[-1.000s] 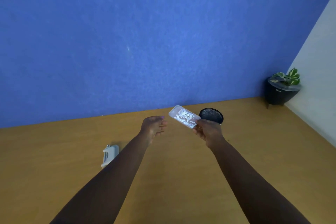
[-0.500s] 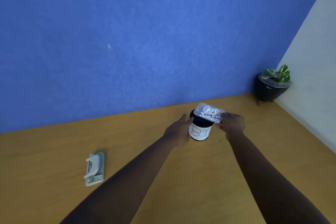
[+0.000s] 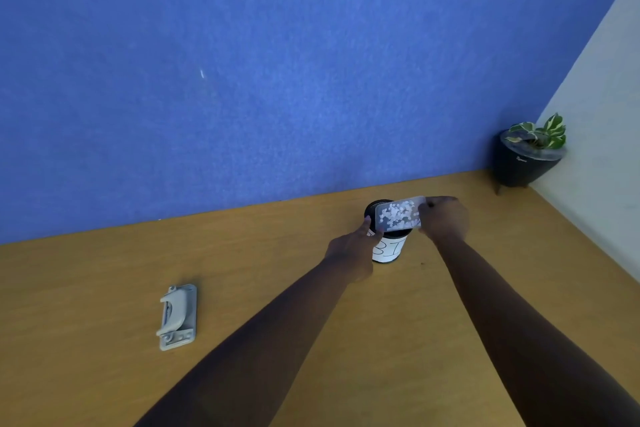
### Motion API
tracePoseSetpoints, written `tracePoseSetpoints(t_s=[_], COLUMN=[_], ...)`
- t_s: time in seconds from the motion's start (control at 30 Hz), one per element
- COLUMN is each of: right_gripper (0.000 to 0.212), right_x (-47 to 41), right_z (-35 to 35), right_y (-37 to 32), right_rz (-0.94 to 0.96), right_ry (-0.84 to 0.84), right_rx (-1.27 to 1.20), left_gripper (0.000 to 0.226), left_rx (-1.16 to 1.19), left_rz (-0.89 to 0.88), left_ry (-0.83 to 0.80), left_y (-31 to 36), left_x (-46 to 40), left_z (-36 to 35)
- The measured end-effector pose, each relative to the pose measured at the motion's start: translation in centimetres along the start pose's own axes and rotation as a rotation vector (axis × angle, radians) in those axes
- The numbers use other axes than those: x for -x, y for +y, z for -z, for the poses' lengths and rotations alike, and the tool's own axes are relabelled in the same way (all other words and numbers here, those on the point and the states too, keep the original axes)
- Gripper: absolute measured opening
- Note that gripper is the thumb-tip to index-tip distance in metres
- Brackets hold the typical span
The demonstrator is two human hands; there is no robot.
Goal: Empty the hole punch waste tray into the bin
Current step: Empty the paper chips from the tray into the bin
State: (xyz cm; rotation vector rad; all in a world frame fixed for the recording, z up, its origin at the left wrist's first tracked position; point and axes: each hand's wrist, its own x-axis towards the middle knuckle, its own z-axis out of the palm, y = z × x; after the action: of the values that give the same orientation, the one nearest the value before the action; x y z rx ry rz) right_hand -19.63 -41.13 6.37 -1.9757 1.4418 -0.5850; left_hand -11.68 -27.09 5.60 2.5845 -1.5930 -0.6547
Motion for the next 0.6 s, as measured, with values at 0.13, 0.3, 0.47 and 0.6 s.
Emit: tracePoseSetpoints(t_s=[0.13, 0.3, 0.47, 0.6], right_gripper=[0.028, 0.026, 0.031, 0.028], right_x=[0.1, 0.1, 0.6, 0.81], right_z=[-0.11, -0.25, -0.43, -0.71], right_y=[-0.82, -1.08, -0.7, -0.21], right_rz=[0.131, 0.245, 0.332, 0.388], right_ry=[0.028, 0.022, 0.029, 0.038], right_rx=[0.18, 0.323, 0.402, 0.406], left_gripper=[0.078, 0.078, 0.078, 0.078], left_rx=[-0.014, -0.033, -0.031, -0.038], left_rz=[-0.002, -0.008, -0.007, -0.005], left_ry=[-0.019, -0.038, -0.041, -0.034], left_y=[-0.1, -0.21, -0.09, -0.05], left_x=[-0.03, -0.27, -0.43, -0.62], left_z=[0.34, 0.47, 0.63, 0.54])
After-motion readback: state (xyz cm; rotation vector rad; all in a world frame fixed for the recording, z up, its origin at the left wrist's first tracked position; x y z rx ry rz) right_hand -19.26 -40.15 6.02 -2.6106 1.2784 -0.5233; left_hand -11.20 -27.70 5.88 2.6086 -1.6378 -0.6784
